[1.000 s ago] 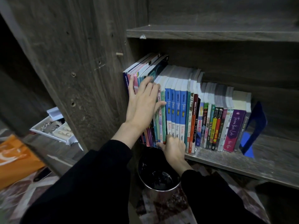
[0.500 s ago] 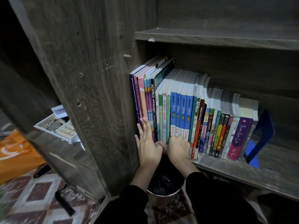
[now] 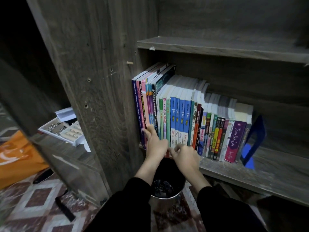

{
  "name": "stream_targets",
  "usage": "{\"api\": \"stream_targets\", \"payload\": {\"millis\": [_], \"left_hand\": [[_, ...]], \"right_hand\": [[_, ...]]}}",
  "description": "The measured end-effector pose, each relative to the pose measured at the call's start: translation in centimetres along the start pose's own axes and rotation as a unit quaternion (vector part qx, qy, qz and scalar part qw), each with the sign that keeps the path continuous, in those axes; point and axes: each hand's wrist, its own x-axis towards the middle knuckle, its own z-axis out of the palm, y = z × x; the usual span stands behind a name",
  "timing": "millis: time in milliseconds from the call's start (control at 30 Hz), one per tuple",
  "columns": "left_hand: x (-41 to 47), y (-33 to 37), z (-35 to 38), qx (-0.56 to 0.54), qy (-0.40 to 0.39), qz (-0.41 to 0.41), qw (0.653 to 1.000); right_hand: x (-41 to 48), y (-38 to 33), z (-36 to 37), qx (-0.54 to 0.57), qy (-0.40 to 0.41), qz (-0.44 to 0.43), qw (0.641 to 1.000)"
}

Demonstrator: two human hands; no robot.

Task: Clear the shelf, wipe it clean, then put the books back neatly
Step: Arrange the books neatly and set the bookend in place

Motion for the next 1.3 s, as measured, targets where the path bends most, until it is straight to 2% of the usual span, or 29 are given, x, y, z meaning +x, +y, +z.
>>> {"api": "stream_targets", "payload": {"millis": [133,333,500,700,833,900,1000,1067,1300], "left_hand": [[0.0,-0.1,1.2,-0.163,-0.012,-0.056,0.985],[-0.4,0.0,1.6,-0.236,-0.046,-0.06,0.969],[-1.3,-1.4,2.2,-0.287,0.009,-0.046,0.957],[-2.0,0.1,3.1,-0.293,0.049,-0.052,0.954],[-1.7,-0.7,3.0,-0.257,0.056,-0.048,0.964],[-1.8,-0.6,2.8,-0.223,0.046,-0.044,0.973],[-2.2,0.5,2.3,-0.213,0.036,-0.027,0.976],[-2.1,1.4,2.2,-0.221,0.041,-0.026,0.974],[-2.0,1.4,1.7,-0.22,0.037,-0.041,0.974]], "right_hand": [[-0.7,1.6,0.0,0.008,-0.008,0.007,1.0],[-0.7,3.9,0.5,0.057,-0.013,0.074,0.996],[-1.0,5.5,1.0,0.086,-0.006,0.108,0.99],[-0.9,6.9,2.0,0.086,-0.015,0.113,0.99],[-0.5,7.0,2.4,0.102,0.005,0.09,0.991],[-0.3,6.7,2.6,0.132,0.065,0.058,0.987],[-0.4,5.2,2.1,0.184,0.207,-0.008,0.961],[-0.4,4.1,1.7,0.201,0.245,-0.015,0.948],[-0.4,2.9,1.5,0.234,0.219,-0.011,0.947]]}}
